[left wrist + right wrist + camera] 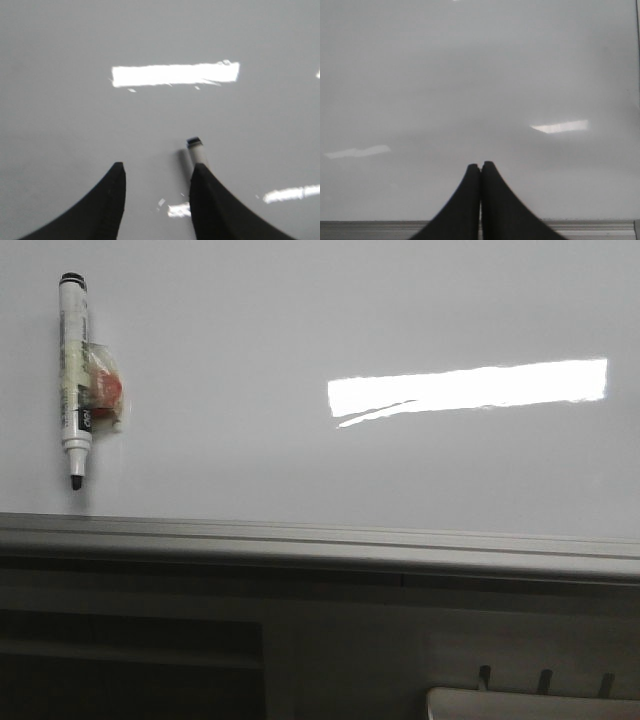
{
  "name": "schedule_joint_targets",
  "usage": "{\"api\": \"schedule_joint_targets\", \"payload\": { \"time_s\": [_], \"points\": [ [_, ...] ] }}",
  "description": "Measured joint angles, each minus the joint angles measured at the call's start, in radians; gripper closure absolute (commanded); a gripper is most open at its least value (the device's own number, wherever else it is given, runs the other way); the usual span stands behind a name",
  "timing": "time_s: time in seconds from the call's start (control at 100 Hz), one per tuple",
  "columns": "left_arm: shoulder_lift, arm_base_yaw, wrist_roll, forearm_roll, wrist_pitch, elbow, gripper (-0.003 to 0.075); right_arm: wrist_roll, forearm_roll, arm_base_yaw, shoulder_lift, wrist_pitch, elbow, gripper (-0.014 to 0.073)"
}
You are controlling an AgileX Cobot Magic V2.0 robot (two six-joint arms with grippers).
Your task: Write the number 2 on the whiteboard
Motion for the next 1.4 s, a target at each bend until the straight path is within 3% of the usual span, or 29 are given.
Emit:
{"api": "schedule_joint_targets", "payload": {
  "time_s": [0.13, 0.34, 0.54, 1.02, 1.12, 1.24, 1.4],
  "points": [
    [0.129, -0.122, 0.000, -0.027, -0.011, 0.002, 0.0436, -0.006, 0.000, 0.000, 0.000, -0.014, 0.000, 0.0654],
    [0.349, -0.225, 0.000, -0.116, -0.091, 0.002, 0.0436, -0.011, 0.000, 0.000, 0.000, -0.016, 0.000, 0.0654],
    [0.486, -0.245, 0.000, -0.188, -0.175, 0.002, 0.0436, -0.011, 0.000, 0.000, 0.000, -0.016, 0.000, 0.0654],
    [0.599, -0.312, 0.000, -0.253, -0.276, 0.002, 0.0441, -0.011, 0.000, 0.000, 0.000, -0.020, 0.000, 0.0654],
    [0.619, -0.316, 0.000, -0.253, -0.305, -0.002, 0.0509, -0.013, 0.000, 0.000, 0.000, -0.024, 0.000, 0.0654],
    [0.642, -0.316, 0.000, -0.253, -0.339, -0.002, 0.0742, -0.013, 0.000, 0.001, 0.000, -0.024, 0.000, 0.0654],
    [0.644, -0.316, 0.000, -0.241, -0.347, -0.002, 0.0741, -0.013, 0.000, 0.024, 0.000, -0.024, 0.000, 0.0654]
  ]
}}
